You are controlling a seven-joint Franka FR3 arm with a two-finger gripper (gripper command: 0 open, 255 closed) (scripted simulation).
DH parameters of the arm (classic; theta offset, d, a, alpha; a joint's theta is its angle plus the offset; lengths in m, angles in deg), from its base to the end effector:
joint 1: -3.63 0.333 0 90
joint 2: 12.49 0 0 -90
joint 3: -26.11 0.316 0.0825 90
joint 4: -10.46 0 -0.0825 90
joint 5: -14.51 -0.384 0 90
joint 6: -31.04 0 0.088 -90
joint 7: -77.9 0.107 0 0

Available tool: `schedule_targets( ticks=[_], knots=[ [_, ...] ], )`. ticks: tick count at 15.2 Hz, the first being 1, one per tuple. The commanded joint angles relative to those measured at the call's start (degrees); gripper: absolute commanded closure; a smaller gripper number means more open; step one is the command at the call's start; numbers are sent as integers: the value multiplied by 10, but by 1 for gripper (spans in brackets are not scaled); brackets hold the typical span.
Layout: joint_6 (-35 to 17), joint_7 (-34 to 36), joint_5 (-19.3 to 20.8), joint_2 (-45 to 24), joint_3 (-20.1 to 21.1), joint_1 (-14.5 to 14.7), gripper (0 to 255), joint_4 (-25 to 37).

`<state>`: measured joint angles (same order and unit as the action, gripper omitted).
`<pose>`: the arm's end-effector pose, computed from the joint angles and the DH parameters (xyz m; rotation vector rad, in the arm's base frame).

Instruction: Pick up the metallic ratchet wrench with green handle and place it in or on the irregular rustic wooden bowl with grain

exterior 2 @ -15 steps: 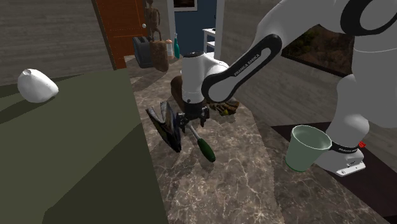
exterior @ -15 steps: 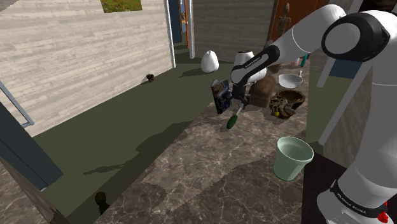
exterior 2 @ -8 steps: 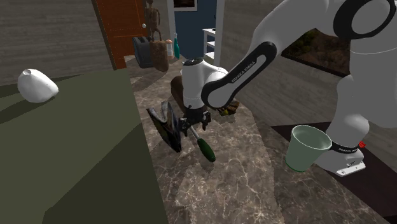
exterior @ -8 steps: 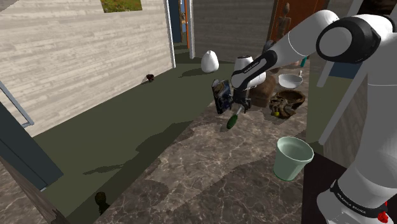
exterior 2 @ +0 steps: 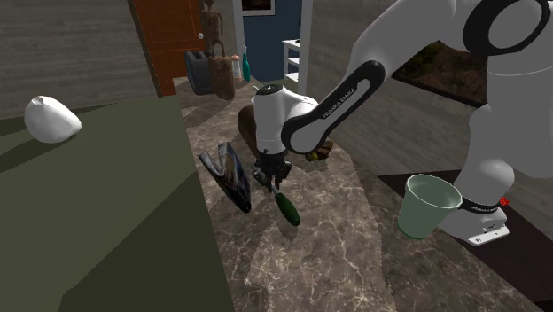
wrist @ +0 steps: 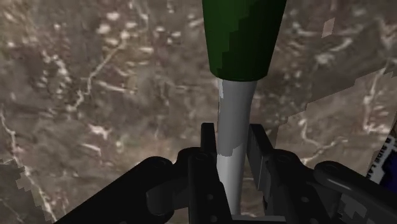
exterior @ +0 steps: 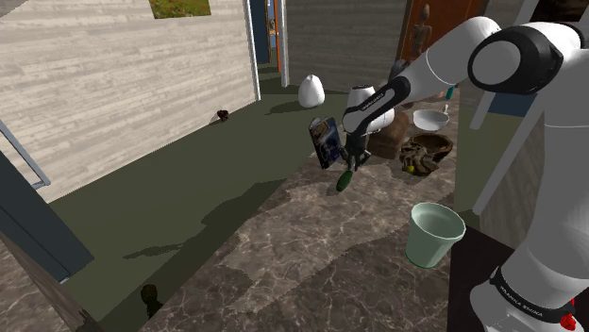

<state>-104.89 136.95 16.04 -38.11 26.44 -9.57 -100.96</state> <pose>0.6034 -0.1383 0.2488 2.5420 -1.8079 -0.0180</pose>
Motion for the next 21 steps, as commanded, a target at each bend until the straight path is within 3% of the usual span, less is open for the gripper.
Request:
schedule_targets(
  ticks=[1,21],
  knots=[
    [1,-1,0,-1,0,0,255,-1],
    [113,-2,-3,79,2,1,255,32]
  ],
)
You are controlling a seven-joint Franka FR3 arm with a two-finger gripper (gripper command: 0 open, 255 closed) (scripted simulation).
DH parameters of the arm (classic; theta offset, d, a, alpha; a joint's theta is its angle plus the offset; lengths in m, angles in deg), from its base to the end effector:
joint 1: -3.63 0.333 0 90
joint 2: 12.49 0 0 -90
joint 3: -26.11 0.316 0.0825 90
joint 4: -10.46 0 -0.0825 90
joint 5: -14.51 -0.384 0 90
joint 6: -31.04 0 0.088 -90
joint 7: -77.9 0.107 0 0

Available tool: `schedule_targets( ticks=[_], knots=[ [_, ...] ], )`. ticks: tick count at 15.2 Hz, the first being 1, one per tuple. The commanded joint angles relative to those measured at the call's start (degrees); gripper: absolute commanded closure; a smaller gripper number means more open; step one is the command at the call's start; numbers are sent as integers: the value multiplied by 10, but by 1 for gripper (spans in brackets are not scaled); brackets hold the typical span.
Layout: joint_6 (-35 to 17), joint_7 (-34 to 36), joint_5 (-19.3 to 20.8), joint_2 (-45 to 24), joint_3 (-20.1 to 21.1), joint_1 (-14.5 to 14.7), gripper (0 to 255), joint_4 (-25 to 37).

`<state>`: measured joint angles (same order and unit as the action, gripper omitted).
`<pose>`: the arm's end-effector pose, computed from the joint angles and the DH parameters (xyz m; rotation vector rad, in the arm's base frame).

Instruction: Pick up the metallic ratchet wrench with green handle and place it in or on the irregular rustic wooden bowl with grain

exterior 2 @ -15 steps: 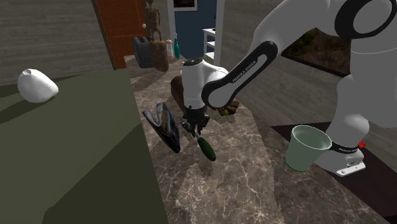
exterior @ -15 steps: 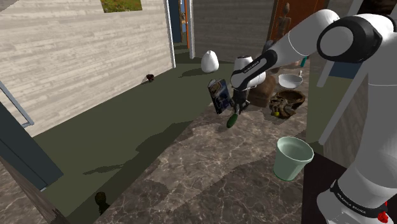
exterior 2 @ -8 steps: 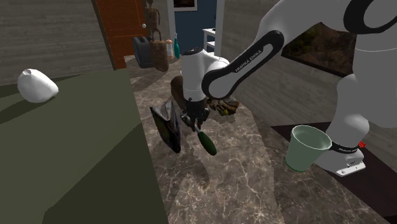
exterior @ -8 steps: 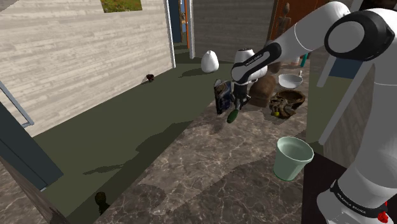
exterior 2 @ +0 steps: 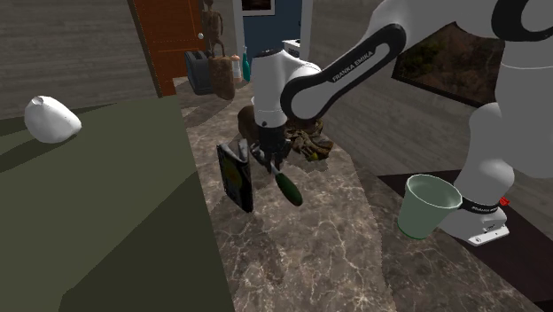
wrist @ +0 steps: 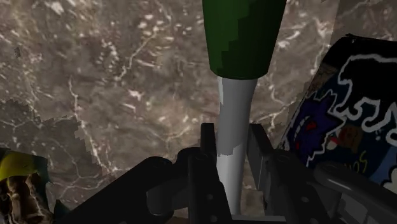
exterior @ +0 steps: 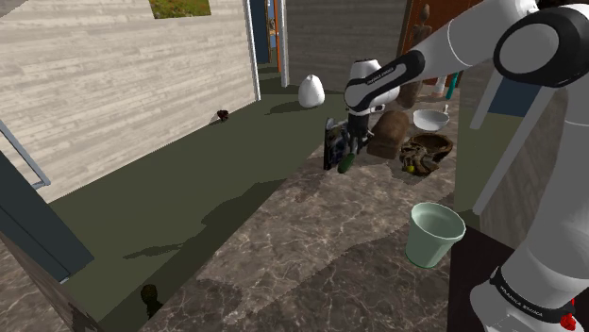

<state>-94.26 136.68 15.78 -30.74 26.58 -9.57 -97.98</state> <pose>0.6044 -0.1376 0.3349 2.5417 -1.8058 -0.0254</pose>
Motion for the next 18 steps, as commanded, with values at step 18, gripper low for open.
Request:
schedule_targets(
  ticks=[18],
  knots=[
    [97,-38,-4,72,-13,-22,255,26]
  ],
)
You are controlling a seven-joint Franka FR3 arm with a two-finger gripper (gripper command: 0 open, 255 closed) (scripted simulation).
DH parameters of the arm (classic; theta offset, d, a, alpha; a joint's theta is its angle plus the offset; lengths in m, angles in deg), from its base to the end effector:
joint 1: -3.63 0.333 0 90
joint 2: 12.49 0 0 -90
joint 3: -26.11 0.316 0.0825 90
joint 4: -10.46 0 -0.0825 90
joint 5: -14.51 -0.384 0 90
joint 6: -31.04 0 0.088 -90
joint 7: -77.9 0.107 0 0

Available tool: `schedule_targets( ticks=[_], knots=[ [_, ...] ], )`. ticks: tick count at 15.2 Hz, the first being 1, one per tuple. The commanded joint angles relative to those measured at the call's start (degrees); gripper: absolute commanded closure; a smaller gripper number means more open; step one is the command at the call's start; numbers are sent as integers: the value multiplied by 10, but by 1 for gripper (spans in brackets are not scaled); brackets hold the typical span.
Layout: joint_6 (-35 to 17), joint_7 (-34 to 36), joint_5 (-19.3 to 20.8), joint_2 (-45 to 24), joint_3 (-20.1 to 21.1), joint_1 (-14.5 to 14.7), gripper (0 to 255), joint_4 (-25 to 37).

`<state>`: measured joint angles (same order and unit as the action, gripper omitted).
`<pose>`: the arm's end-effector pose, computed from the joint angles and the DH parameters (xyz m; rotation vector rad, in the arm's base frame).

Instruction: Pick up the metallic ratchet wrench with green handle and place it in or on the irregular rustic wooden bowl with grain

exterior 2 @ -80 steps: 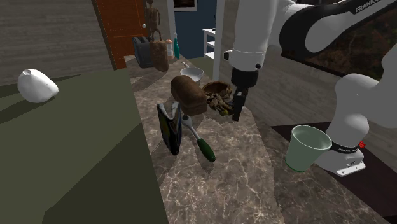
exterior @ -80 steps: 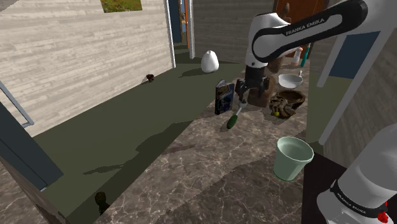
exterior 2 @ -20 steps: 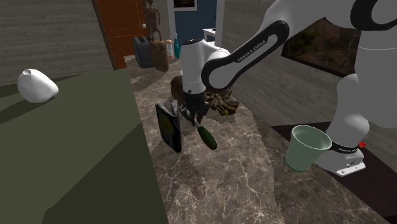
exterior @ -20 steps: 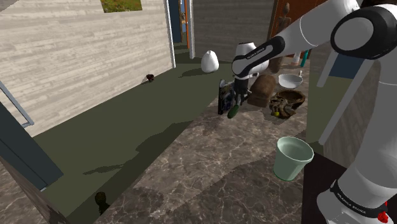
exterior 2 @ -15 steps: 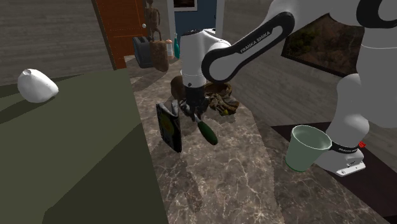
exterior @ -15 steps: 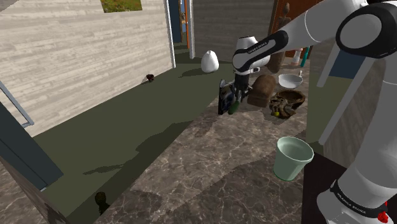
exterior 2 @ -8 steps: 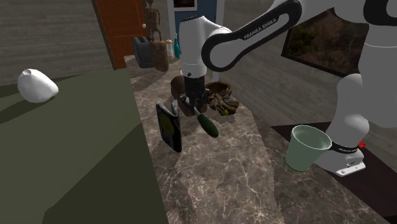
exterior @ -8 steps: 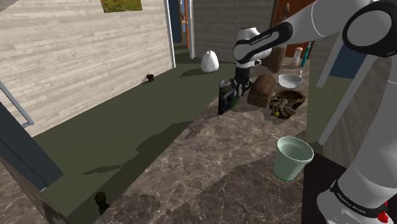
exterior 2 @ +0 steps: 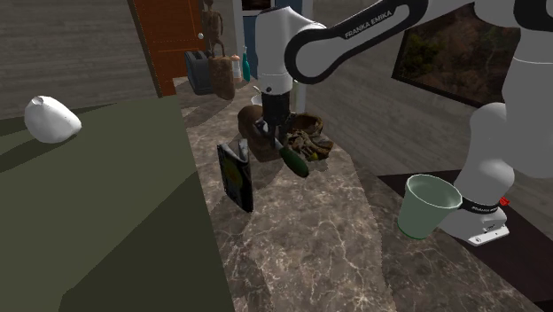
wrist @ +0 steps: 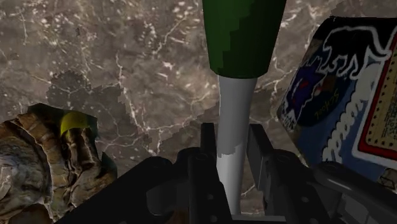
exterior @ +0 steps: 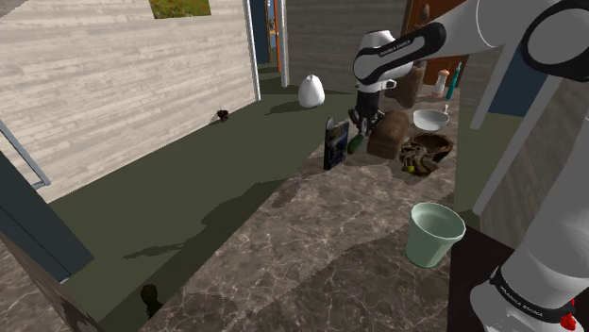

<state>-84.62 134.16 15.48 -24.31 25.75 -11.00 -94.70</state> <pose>0.5896 -0.1587 0.4157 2.5413 -1.8065 -0.0246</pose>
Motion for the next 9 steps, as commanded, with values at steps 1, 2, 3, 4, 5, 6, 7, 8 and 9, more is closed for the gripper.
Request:
schedule_targets(
  ticks=[1,2,3,4,5,6,7,8,9],
  knots=[
    [-2,-25,-1,14,-10,-15,255,-16],
    [-5,-37,-2,20,-15,-22,255,-24],
    [-7,-50,-2,25,-20,-29,255,-31],
    [-9,-63,-3,30,-25,-37,255,-38],
    [-10,-75,-3,35,-30,-44,255,-44],
    [-12,-88,-3,39,-36,-51,255,-49],
    [-13,-101,-3,42,-42,-58,255,-54],
    [-15,-114,-4,45,-47,-66,255,-58],
    [-16,-127,-4,47,-53,-73,255,-61]
  ],
)
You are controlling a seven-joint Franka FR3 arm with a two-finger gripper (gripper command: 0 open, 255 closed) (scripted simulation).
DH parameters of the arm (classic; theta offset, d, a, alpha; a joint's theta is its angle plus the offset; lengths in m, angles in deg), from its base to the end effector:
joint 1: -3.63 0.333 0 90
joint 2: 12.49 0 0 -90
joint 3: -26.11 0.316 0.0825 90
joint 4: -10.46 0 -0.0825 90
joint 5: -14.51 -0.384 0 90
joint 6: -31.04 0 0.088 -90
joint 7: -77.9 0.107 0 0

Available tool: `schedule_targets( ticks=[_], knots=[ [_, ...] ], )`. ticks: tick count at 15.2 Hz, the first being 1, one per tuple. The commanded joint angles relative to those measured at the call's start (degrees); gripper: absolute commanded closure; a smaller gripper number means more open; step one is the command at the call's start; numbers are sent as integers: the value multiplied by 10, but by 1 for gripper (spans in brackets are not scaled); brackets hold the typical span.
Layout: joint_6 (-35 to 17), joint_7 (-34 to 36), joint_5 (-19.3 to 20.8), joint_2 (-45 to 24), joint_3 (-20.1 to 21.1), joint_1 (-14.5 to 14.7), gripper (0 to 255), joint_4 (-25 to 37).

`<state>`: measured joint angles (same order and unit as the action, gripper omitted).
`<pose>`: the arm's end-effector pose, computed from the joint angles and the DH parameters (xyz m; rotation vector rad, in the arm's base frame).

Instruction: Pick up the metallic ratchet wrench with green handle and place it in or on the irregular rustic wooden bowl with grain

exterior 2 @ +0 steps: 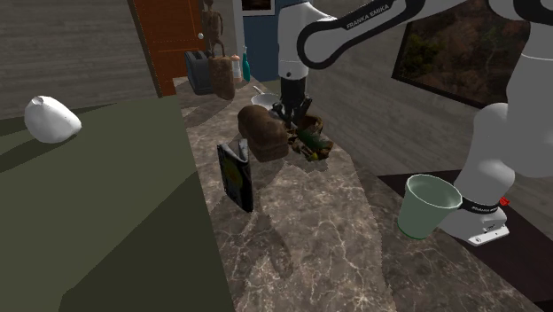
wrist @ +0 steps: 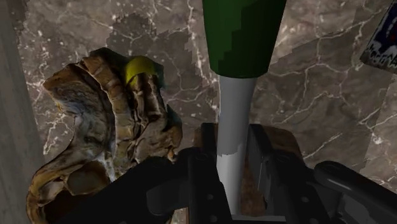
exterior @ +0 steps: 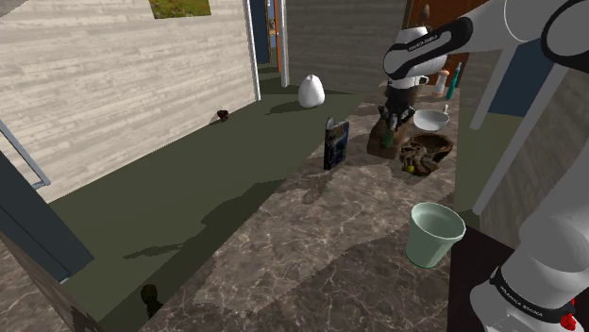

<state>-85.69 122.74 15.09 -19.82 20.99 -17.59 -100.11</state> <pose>0.5254 -0.2592 0.4206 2.5405 -1.8080 -0.0256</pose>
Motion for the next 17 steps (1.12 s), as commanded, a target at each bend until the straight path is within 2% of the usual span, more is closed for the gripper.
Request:
schedule_targets(
  ticks=[1,11,17],
  knots=[
    [-6,-26,0,5,-11,-14,255,-10],
    [-7,-161,-8,-4,-69,-89,255,0],
    [-42,-170,-12,-21,-71,-93,255,-19]
  ],
)
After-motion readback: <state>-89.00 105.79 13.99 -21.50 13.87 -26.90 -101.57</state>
